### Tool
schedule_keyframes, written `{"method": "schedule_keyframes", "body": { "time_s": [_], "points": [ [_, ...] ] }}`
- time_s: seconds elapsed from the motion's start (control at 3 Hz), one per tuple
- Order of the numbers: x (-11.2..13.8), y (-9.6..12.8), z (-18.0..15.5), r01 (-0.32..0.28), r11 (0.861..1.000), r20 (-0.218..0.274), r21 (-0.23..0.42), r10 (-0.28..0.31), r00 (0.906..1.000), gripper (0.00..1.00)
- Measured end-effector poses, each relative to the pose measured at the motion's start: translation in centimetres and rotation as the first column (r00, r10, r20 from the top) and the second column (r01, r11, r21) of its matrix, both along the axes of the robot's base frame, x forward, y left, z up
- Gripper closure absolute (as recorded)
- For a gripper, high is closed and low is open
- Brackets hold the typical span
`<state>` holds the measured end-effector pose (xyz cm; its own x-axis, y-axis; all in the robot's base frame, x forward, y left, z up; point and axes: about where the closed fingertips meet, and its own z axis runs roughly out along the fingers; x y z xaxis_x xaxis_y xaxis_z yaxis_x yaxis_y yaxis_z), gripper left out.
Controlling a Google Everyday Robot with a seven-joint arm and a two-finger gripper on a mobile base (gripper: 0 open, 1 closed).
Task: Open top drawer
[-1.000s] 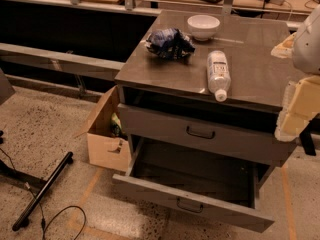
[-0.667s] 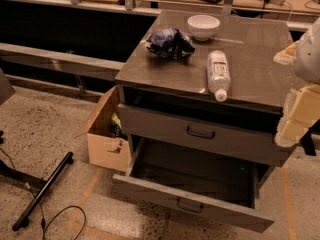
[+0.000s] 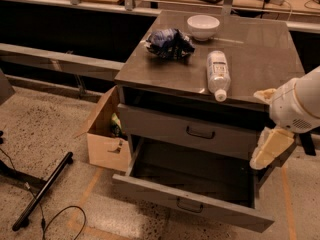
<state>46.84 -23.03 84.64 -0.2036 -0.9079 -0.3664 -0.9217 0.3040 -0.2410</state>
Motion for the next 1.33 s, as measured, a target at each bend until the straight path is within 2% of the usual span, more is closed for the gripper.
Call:
{"method": "schedule_keyframes", "body": {
  "time_s": [0.33, 0.67, 1.0, 1.33],
  "points": [
    [0.9, 0.2, -0.1, 0.003, 1.000, 0.038, 0.002, -0.003, 0.9993, 0.00],
    [0.6, 0.2, -0.6, 0.015, 1.000, 0.035, -0.028, -0.014, 0.9993, 0.00],
    [1.1, -0.3, -3.0, 0.008, 0.998, 0.060, -0.059, -0.005, 0.9982, 0.00],
    [2.9, -0.3, -5.4, -0.020, 0.998, 0.093, -0.065, 0.026, 0.9953, 0.00]
  ]
}}
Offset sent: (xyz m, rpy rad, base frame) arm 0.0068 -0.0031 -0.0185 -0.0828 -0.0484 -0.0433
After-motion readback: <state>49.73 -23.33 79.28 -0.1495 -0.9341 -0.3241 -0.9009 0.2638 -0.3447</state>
